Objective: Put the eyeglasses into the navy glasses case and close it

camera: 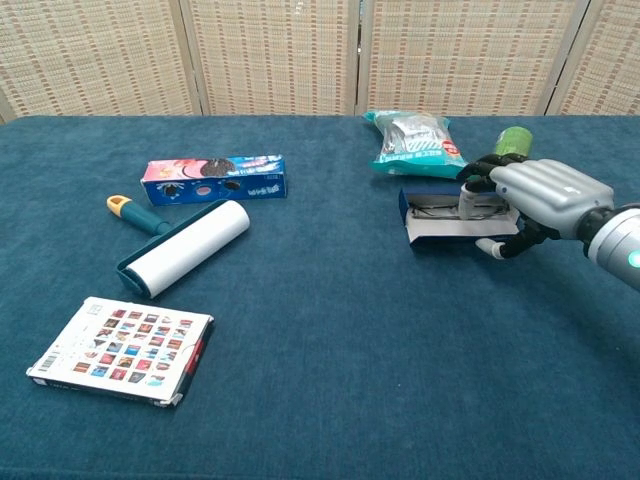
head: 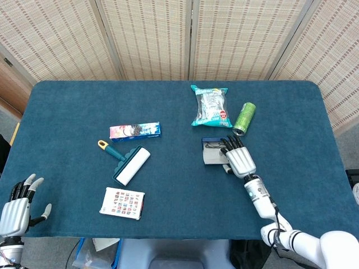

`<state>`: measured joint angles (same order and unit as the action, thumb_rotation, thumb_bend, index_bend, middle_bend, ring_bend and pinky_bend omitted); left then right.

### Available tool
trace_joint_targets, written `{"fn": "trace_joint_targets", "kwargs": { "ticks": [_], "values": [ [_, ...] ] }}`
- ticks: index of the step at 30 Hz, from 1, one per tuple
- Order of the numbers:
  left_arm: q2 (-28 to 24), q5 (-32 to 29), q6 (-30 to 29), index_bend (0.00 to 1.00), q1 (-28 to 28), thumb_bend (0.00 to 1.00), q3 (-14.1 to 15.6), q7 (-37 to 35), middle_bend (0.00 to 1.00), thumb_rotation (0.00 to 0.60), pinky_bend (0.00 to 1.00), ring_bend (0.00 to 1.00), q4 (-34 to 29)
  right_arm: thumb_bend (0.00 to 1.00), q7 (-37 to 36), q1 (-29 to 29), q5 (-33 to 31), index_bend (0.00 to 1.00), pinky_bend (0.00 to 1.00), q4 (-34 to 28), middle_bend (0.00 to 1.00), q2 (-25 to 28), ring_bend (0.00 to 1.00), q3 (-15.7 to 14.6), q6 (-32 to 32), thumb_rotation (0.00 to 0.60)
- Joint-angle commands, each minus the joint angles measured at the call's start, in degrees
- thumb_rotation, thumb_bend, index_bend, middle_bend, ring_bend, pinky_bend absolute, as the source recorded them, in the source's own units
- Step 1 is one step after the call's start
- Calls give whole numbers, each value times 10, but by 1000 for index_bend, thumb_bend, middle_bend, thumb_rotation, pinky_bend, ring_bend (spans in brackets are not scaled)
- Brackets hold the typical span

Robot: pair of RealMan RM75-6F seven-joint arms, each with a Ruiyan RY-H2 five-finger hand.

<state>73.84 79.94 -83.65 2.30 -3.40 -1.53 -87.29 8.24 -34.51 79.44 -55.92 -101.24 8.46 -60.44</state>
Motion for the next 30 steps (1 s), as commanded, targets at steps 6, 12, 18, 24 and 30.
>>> {"fn": "trace_joint_targets", "kwargs": {
  "ticks": [6,12,18,24,30],
  "values": [
    [2,-2,2,143,-1,331,1,-3,53,600,0,63,5,343,-9,-6,-1,485,1,22,168,-14,0,3,-1,600],
    [3,-2,3,143,0,331,0,-5,52,600,0,63,8,349,-15,-11,-4,534,1,37,197,-25,0,7,3,600],
    [4,-3,3,143,-1,331,0,-7,53,600,0,63,11,410,-23,-15,-4,588,1,49,229,-31,0,8,3,600],
    [5,-3,3,143,-1,331,0,-9,52,600,0,63,13,449,-30,-13,1,619,1,48,249,-28,0,3,0,600],
    [5,0,4,143,0,331,0,-9,52,600,0,63,13,451,-28,12,26,628,1,-2,255,4,0,-25,-31,600]
  ]
}}
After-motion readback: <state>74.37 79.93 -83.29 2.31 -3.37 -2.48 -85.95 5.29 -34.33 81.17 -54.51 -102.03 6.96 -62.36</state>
